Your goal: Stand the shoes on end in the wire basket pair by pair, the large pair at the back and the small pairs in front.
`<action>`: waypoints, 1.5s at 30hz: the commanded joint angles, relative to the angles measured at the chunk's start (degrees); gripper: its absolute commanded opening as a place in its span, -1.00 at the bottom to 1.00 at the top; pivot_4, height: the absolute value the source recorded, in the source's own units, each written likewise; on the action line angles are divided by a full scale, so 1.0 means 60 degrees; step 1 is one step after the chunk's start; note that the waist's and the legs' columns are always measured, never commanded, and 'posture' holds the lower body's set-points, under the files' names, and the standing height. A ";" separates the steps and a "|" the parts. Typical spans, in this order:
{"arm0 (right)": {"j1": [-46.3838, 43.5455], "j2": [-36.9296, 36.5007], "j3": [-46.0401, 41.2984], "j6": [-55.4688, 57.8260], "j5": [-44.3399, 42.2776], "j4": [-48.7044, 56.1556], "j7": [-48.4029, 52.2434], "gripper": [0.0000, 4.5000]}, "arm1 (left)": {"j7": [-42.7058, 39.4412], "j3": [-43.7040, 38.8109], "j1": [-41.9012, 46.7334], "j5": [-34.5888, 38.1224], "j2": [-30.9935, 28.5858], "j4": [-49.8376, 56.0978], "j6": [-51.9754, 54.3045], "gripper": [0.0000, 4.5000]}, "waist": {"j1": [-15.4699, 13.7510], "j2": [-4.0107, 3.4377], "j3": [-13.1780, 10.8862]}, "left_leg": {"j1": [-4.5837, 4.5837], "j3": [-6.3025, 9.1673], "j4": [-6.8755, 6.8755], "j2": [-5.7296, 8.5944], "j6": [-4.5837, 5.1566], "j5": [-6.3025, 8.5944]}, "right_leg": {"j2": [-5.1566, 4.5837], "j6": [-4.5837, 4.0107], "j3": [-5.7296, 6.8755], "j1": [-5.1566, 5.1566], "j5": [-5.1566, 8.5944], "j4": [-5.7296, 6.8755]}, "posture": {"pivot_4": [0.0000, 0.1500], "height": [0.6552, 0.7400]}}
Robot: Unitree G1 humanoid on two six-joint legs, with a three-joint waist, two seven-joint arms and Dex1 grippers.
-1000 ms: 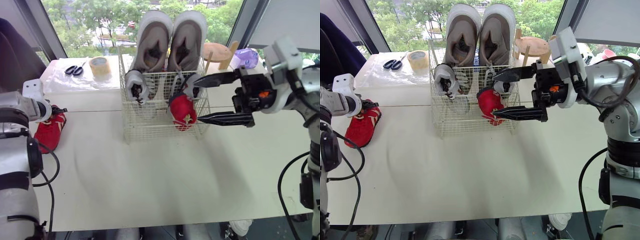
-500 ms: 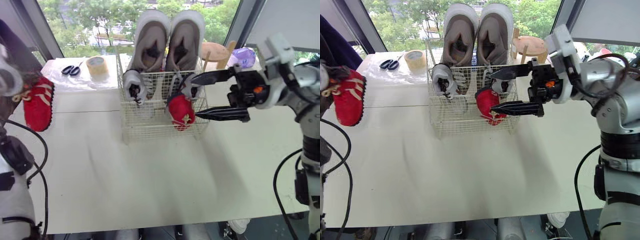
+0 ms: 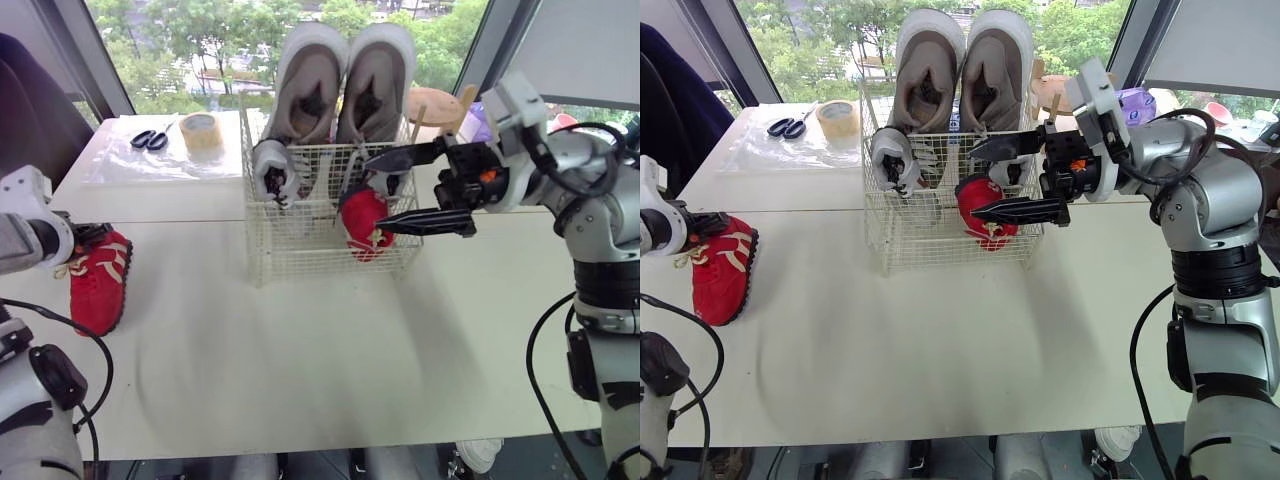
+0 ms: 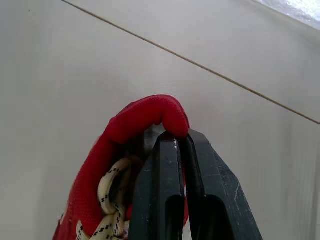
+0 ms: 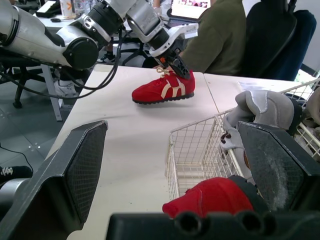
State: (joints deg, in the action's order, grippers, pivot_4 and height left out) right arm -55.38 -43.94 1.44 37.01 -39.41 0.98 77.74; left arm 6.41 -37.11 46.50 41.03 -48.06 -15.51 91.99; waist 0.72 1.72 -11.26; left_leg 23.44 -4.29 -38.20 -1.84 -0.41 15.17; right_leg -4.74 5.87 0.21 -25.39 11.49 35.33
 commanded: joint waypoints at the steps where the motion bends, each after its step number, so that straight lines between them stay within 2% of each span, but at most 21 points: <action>1: 0.0005 -0.0196 -0.0454 0.0045 -0.0054 0.0461 -0.0251 1.00 | -0.0137 0.0584 -0.0244 0.0333 -0.0274 -0.0374 0.0085 -0.59 | 0.0004 0.0000 0.0000 | -0.0001 -0.0002 0.0001 0.0000 0.0000 0.0000 | 0.0000 0.0000 0.0000 0.0000 0.0000 0.0000 | 1.00 1.00; 8: 0.0242 -0.0378 -0.0711 0.0398 -0.0262 0.0964 -0.0657 1.00 | -0.0313 0.1335 0.0535 -0.0095 -0.0378 -0.0885 0.0085 0.99 | -0.0004 0.0002 0.0001 | -0.0001 -0.0004 0.0001 0.0001 0.0000 0.0000 | 0.0003 -0.0001 0.0001 0.0000 0.0000 -0.0002 | 1.00 1.00; 18: 0.0502 -0.0441 -0.0951 0.0562 -0.0321 0.1264 -0.1086 1.00 | -0.1640 0.2581 0.0585 -0.1366 -0.0074 -0.1994 -0.0306 0.99 | 0.0022 0.0001 0.0002 | -0.0005 -0.0010 0.0003 0.0001 0.0000 0.0000 | 0.0008 -0.0001 0.0001 0.0000 0.0000 -0.0001 | 1.00 1.00; 21: 0.0571 -0.0480 -0.0960 0.0583 -0.0321 0.1317 -0.1155 1.00 | -0.1912 0.2685 0.0550 -0.1684 -0.0053 -0.2100 -0.0535 0.62 | 0.0025 0.0000 0.0002 | -0.0005 -0.0012 0.0003 0.0001 0.0001 0.0000 | 0.0007 -0.0001 0.0000 0.0000 0.0000 -0.0002 | 1.00 1.00; 26: 0.0539 -0.0509 -0.0954 0.0603 -0.0315 0.1242 -0.1153 1.00 | -0.1993 0.2295 0.0775 -0.2084 0.0084 -0.1977 -0.0493 -0.47 | 0.0002 0.0000 0.0002 | -0.0005 -0.0012 0.0001 0.0001 0.0001 0.0000 | 0.0006 -0.0001 0.0000 0.0002 0.0000 -0.0002 | 1.00 1.00; 29: 0.0482 -0.0512 -0.0907 0.0589 -0.0303 0.1162 -0.1078 1.00 | -0.1810 0.1649 0.0997 -0.2274 0.0330 -0.1648 -0.0268 -0.98 | -0.0023 0.0002 0.0002 | -0.0004 -0.0010 -0.0002 0.0002 0.0002 0.0000 | 0.0005 -0.0001 0.0000 0.0006 0.0000 -0.0004 | 1.00 1.00; 32: 0.0407 -0.0536 -0.0833 0.0578 -0.0256 0.1045 -0.0941 1.00 | -0.1414 0.0543 0.1302 -0.2510 0.0801 -0.0654 -0.0042 -0.98 | -0.0029 0.0003 0.0002 | -0.0001 -0.0006 -0.0004 0.0003 0.0003 0.0000 | 0.0006 -0.0001 0.0000 0.0008 0.0000 -0.0007 | 1.00 1.00; 35: 0.0436 -0.0722 -0.0937 0.0721 -0.0287 0.1003 -0.0871 1.00 | -0.0638 -0.0926 0.1643 -0.1758 0.1548 0.1202 0.0084 -0.98 | -0.0018 0.0008 -0.0001 | 0.0005 -0.0002 -0.0005 0.0002 0.0002 0.0000 | 0.0006 0.0000 0.0001 0.0008 0.0000 -0.0009 | 1.00 1.00; 38: 0.0450 -0.1083 -0.1136 0.1055 -0.0355 0.1033 -0.1016 1.00 | 0.0259 -0.2419 0.2607 0.0164 0.3153 0.4203 0.0085 -0.98 | -0.0062 0.0014 -0.0001 | 0.0016 0.0010 -0.0006 0.0001 0.0001 0.0001 | -0.0002 0.0001 0.0003 0.0006 -0.0001 -0.0013 | 1.00 1.00; 41: 0.0290 -0.1121 -0.1433 0.1445 -0.0730 0.0928 -0.1243 1.00 | 0.0801 -0.3505 0.3561 0.1337 0.4846 0.6851 0.0085 -0.98 | -0.0077 0.0022 0.0000 | 0.0020 0.0005 -0.0006 0.0006 0.0003 0.0004 | -0.0019 0.0014 0.0003 0.0014 -0.0009 -0.0035 | 1.00 1.00; 45: 0.0163 -0.0857 -0.1306 0.1393 -0.0688 0.0743 -0.1406 1.00 | 0.0546 -0.3682 0.3219 0.3518 0.6418 0.8983 -0.1266 -0.98 | 0.0026 0.0014 0.0004 | -0.0016 -0.0019 0.0004 0.0011 0.0007 0.0007 | -0.0028 0.0016 -0.0005 0.0023 -0.0010 -0.0031 | 1.00 1.00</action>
State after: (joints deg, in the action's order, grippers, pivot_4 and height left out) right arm -52.58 -49.39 -5.32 45.87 -43.02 4.99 69.63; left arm 9.93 -58.32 66.60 56.65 -10.18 34.62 87.97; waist 0.87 1.81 -11.24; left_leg 23.35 -4.41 -38.19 -1.80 -0.40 15.20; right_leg -4.83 5.96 0.18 -25.27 11.43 35.19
